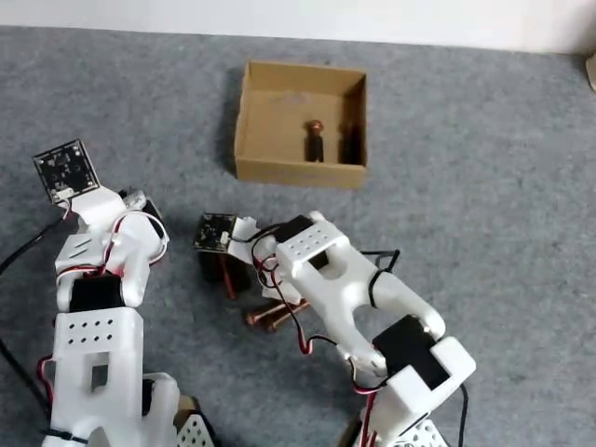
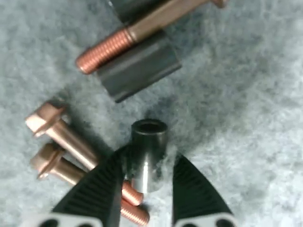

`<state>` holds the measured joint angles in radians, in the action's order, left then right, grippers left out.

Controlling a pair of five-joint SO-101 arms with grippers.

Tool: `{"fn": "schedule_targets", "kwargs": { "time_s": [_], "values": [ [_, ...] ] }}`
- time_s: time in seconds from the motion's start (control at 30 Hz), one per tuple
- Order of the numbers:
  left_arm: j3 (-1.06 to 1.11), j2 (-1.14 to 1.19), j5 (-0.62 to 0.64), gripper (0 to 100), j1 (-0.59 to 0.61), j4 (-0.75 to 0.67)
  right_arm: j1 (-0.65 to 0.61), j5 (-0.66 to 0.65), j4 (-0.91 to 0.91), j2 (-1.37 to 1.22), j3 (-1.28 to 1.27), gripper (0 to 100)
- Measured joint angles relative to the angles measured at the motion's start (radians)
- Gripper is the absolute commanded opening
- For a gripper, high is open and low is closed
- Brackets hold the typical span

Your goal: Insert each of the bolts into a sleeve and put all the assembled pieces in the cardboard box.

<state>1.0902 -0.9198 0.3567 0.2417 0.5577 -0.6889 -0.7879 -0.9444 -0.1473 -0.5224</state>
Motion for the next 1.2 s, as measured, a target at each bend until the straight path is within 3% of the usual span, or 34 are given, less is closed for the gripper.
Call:
{"fn": "schedule_targets", "kwargs": {
  "time_s": [0.17,0.4,0.7,0.83,1.1,1.2],
  "values": [
    [-0.023,0.002,0.0,1,0.0,0.008,0.015,0.044,-0.057,0.183,-0.023,0.5],
    [-0.147,0.058,0.0,1,-0.014,0.181,0.032,0.164,-0.259,0.591,-0.021,0.5],
    [-0.482,0.566,0.0,1,-0.044,0.362,0.153,0.226,-0.321,0.89,-0.239,0.5],
    [-0.611,0.783,0.0,1,-0.106,0.391,0.226,0.226,-0.273,0.965,-0.382,0.5],
    [-0.575,0.821,0.002,1,-0.304,0.575,0.255,0.226,-0.209,1.143,-0.554,0.5],
    [-0.531,0.842,0.055,1,-0.381,0.537,0.255,0.226,-0.201,1.197,-0.589,0.5]
  ]
}}
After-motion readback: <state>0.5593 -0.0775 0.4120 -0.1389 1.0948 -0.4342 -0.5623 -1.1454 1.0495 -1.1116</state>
